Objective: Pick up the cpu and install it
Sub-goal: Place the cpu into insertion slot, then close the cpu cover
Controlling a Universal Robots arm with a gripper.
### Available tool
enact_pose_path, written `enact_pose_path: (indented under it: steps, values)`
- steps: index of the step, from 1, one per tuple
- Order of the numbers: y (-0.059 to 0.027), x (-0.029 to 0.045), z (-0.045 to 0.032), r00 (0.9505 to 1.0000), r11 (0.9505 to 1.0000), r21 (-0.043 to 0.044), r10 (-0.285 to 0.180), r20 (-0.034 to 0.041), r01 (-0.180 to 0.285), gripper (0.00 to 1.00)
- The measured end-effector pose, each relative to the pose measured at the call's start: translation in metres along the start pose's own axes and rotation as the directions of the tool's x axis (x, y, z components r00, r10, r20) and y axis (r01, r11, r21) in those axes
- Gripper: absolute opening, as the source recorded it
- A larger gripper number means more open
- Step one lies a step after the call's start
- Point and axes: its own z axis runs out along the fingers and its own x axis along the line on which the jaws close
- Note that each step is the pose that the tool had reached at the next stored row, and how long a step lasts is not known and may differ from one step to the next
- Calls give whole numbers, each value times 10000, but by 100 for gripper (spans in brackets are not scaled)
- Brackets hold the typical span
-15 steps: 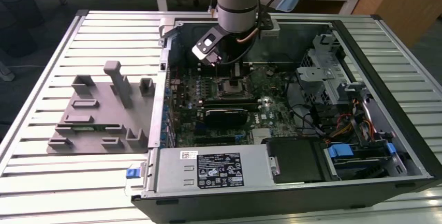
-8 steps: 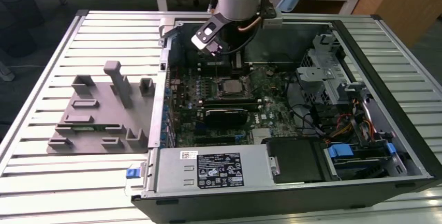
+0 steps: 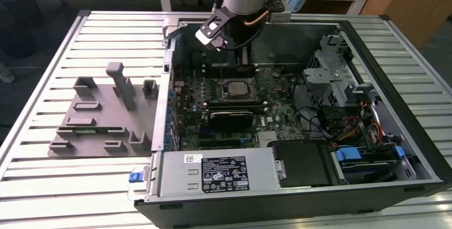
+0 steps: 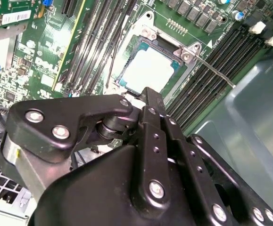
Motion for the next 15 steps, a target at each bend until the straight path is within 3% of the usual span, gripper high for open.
enact_pose_path:
  steps: [15]
  values:
    - [3, -2, -51, 10000, 10000, 2, -2, 20, 2, 11]
